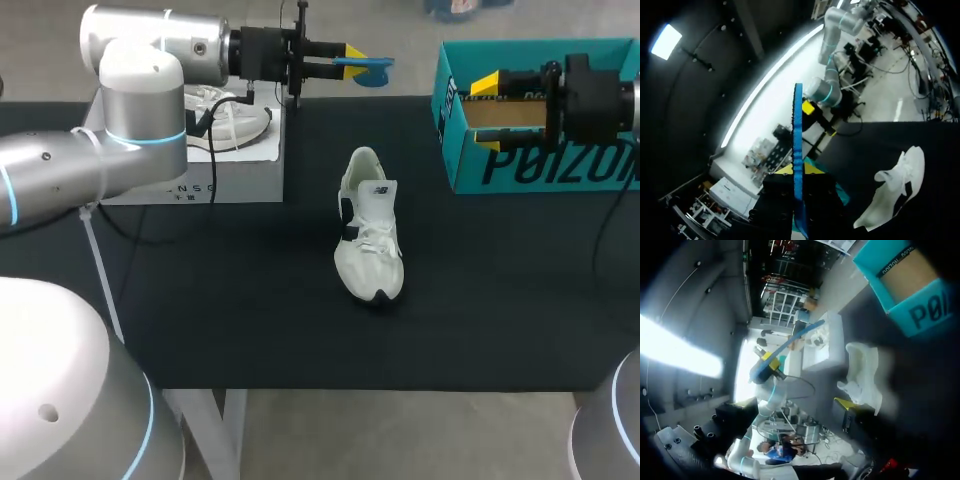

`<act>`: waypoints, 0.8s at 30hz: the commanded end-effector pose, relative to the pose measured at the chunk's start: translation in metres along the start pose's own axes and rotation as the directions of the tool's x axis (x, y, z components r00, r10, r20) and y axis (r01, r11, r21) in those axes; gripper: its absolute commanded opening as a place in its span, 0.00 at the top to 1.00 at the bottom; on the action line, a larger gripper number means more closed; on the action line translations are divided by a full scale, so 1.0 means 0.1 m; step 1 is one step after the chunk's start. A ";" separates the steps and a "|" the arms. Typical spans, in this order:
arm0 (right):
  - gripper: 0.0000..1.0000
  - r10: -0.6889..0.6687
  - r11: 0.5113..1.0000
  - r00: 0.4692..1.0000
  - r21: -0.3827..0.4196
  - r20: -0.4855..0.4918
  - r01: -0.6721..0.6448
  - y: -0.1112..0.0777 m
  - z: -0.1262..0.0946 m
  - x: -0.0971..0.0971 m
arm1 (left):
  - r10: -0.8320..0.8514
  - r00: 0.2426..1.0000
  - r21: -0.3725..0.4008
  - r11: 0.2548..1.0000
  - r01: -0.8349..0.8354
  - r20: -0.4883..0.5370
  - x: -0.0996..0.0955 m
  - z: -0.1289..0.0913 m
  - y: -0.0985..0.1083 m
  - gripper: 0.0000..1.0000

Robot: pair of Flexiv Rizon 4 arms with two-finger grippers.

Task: Take the shoe out of the shoebox, open the shoe tongue, remove and reinsert the insole, then place the shoe into the shoebox

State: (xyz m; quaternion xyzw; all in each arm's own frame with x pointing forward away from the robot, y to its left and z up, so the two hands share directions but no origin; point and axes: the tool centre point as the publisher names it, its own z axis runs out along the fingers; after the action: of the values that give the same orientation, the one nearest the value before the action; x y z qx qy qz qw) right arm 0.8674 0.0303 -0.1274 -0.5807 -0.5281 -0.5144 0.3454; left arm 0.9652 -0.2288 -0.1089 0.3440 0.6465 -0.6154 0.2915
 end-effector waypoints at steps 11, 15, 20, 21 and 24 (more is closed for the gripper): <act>0.00 -0.046 0.999 0.999 0.006 0.023 0.046 0.01 -0.03 0.12 | -0.900 0.072 0.051 0.056 0.997 -0.430 -0.06 0.06 0.33 1.00; 0.00 -0.040 0.999 0.999 0.007 0.021 0.040 0.00 -0.02 0.09 | -0.892 -0.019 0.031 -0.036 0.999 -0.452 -0.04 0.06 0.34 1.00; 0.00 -0.036 0.999 0.999 0.009 0.022 0.036 0.00 -0.01 0.09 | -0.885 -0.071 0.017 -0.089 0.996 -0.460 0.00 0.05 0.32 1.00; 0.00 -0.035 0.999 0.999 0.009 0.021 0.035 0.00 -0.01 0.09 | -0.891 -0.040 0.020 -0.055 0.998 -0.453 -0.01 0.04 0.29 1.00; 0.00 -0.032 0.999 0.999 0.009 0.021 0.032 0.00 -0.01 0.07 | -0.883 -0.024 0.038 -0.048 0.998 -0.468 -0.02 0.04 0.27 1.00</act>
State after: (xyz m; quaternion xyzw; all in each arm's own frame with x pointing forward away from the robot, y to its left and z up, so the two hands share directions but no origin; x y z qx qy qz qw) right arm 0.8659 0.0303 -0.1191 -0.5748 -0.5439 -0.5122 0.3338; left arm 0.9813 -0.2329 -0.1231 0.1338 0.6881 -0.7114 -0.0499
